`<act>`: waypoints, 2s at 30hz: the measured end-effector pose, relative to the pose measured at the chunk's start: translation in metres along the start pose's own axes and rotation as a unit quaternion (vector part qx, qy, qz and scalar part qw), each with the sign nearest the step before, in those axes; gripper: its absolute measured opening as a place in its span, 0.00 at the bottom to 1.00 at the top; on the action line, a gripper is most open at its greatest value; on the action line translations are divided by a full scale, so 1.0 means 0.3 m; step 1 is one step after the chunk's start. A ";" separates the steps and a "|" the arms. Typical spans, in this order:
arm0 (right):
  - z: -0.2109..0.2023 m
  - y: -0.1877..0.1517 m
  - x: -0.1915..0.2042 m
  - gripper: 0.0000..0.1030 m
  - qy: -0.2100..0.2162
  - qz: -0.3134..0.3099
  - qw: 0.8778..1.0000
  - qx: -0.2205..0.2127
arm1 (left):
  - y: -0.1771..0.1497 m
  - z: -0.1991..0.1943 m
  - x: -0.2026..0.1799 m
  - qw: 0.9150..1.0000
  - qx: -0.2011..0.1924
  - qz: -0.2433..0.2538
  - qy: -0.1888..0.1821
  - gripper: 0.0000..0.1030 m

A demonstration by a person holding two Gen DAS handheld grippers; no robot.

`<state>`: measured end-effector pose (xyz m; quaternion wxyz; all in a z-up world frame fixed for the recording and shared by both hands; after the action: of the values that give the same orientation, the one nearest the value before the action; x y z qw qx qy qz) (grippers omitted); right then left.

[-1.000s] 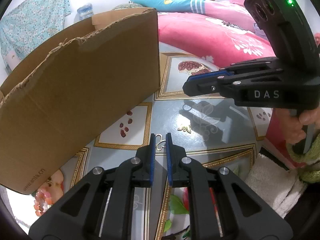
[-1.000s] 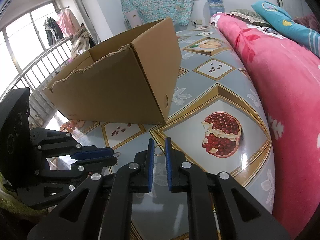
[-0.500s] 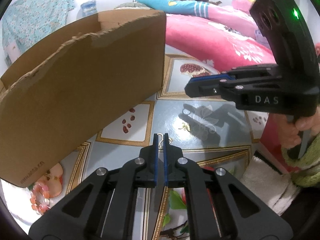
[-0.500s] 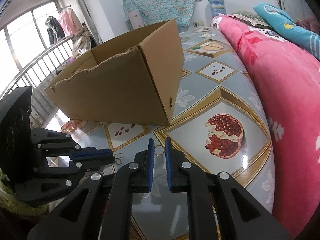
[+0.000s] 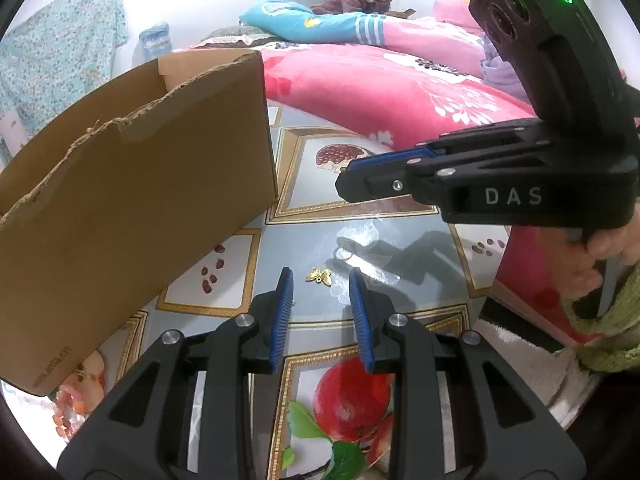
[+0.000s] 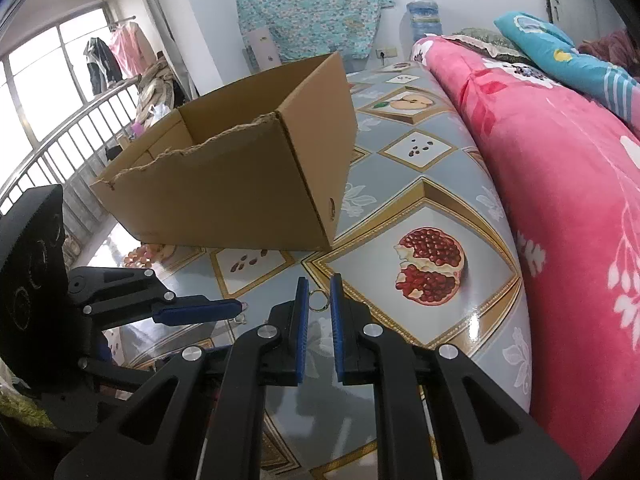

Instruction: Organize jewelry

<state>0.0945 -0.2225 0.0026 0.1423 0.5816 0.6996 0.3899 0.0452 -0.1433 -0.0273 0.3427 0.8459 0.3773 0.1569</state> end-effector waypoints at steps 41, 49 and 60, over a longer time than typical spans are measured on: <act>0.011 0.003 0.023 0.11 0.021 -0.004 1.000 -0.001 | -0.017 0.029 0.054 0.997 0.045 -0.023 0.066 0.06; -0.010 0.011 0.024 0.11 0.025 -0.005 1.000 -0.011 | -0.029 0.010 0.060 0.996 0.041 -0.038 0.066 0.05; -0.094 0.299 0.237 0.11 0.083 -0.099 0.986 -0.104 | -0.068 -0.072 0.121 0.994 0.005 -0.088 0.059 0.08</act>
<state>0.1190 -0.1657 0.1031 0.1811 0.4572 0.7189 0.4912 0.0472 -0.0966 -0.0257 0.3280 0.8002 0.4709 0.1742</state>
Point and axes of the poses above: each gripper's, at about its wrist camera, not at the fingertips, and z roughly the way its jaws point, x to its left, y to its top, the point moved 3 cm from there along z, roughly the way its jaws point, and after that the axes turned 2 degrees about -x, right-handed, at the moved point
